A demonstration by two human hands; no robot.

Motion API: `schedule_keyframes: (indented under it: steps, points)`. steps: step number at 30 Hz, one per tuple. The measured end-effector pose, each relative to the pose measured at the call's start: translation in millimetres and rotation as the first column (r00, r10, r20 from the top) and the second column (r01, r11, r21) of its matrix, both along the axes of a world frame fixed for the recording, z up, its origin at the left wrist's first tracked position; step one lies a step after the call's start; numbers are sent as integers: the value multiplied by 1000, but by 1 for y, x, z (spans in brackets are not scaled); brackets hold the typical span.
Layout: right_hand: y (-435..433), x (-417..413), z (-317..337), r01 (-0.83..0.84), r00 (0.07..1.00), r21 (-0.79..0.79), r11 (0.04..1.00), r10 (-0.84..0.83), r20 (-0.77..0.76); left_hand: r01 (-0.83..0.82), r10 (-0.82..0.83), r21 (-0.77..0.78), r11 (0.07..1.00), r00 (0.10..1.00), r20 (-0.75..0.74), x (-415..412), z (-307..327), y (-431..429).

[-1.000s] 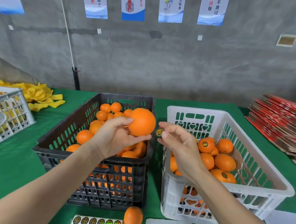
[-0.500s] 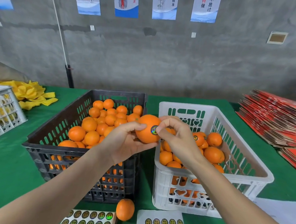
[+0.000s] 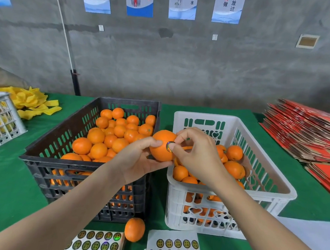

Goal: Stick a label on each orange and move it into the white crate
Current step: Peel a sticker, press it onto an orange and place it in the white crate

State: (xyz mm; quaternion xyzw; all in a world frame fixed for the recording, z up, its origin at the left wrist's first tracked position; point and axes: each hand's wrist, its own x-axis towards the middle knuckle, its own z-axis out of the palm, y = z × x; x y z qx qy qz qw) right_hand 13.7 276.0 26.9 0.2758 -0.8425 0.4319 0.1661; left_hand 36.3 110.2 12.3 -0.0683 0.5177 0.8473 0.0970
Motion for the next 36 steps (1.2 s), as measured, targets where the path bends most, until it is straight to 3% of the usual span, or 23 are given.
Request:
schedule_keyframes:
  steps: [3,5,8,11,15,18,22,27,30,32,34,36]
  points:
    - [8,-7,7,-50,966,-101,994,74,247,12,-13,-15,1000,1000,-8,0,-3,0]
    - [10,-11,5,-155,907,-175,972,210,364,39,-39,-2,999,999,-35,-3,-3,1]
    - [5,-21,-6,-272,897,-135,953,302,323,95,-102,-81,992,991,-90,-11,3,4]
    - [10,-62,-11,-111,954,-131,985,143,264,18,-63,-340,940,991,-122,-24,10,1]
    - [41,-147,-31,148,929,149,978,-189,319,-232,192,-358,904,971,-145,-40,9,-28]
    - [53,-189,-61,61,892,388,920,-225,393,-274,253,-373,886,962,-107,-43,1,-45]
    - [47,-216,-97,59,886,473,879,-264,381,-279,268,-390,878,960,-83,-42,-10,-52]
    - [44,-224,-116,-14,891,714,700,-315,326,-252,241,-398,882,967,-79,-39,-13,-54]
    - [25,-201,-91,84,901,627,775,-328,285,-251,232,-392,885,968,-96,-33,-14,-50]
    - [13,-169,-69,137,963,385,913,-213,162,-252,216,-378,891,967,-134,-26,-15,-45]
    - [8,-116,-53,-1,1000,47,999,1,-18,-224,159,-374,900,967,-198,-17,-17,-39]
    - [8,-55,-55,-264,959,-53,963,257,-117,-160,69,-389,907,969,-238,-6,-22,-32]
